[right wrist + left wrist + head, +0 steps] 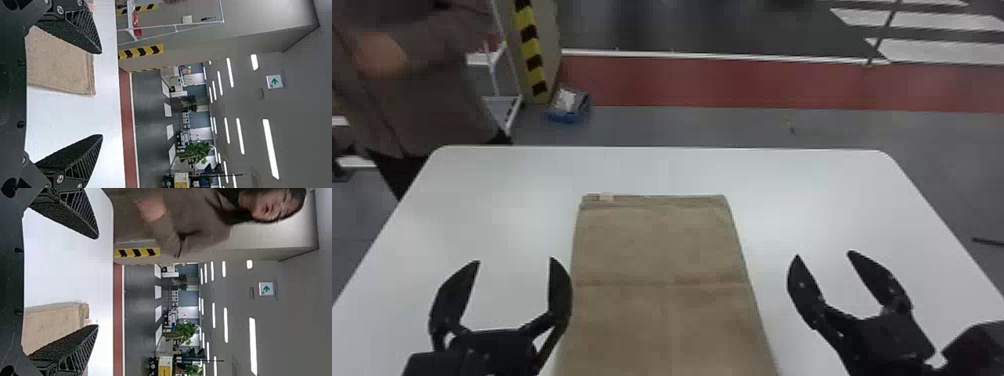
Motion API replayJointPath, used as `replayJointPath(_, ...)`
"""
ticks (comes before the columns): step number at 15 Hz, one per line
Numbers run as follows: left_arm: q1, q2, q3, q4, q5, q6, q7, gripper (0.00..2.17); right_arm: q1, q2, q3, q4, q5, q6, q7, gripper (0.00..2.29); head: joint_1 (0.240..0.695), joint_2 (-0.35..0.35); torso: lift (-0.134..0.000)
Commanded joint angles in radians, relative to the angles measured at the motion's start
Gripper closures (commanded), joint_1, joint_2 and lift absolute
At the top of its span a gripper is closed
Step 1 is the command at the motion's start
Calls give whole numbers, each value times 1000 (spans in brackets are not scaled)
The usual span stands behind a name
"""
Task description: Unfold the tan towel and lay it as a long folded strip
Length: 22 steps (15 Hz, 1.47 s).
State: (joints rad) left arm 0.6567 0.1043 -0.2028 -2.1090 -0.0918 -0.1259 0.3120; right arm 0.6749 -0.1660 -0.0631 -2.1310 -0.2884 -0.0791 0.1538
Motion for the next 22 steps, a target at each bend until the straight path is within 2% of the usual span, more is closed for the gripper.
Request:
replayJointPath(1, -14, 0, -7, 14, 1, -1, -1, 73, -1, -1, 2, 3, 0, -1, 1, 130, 695, -70, -111)
replayJointPath(5, -83, 0, -24, 83, 12, -10, -5, 70, -38, 0, 14, 43, 15, -10, 20, 140, 695, -76, -111)
replayJointPath(8, -166, -2, -43, 155, 27, -13, -7, 70, -80, 5, 29, 82, 46, -7, 36, 151, 695, -76, -111)
replayJointPath(12, -296, -2, -47, 261, 60, -28, -34, 70, -123, 6, 35, 112, 48, 20, 63, 151, 695, -71, -111)
replayJointPath(16, -485, -2, -29, 423, 144, -1, -111, 151, -152, 6, 35, 132, 71, 54, 63, 154, 695, -73, -111)
replayJointPath(18, -569, -3, -29, 512, 187, 82, -185, 211, -167, 6, 35, 148, 72, 63, 63, 154, 695, -70, -111)
replayJointPath(22, -743, -17, -36, 756, 196, 85, -261, 218, -179, 9, 51, 172, 100, 66, 64, 154, 695, -76, -111)
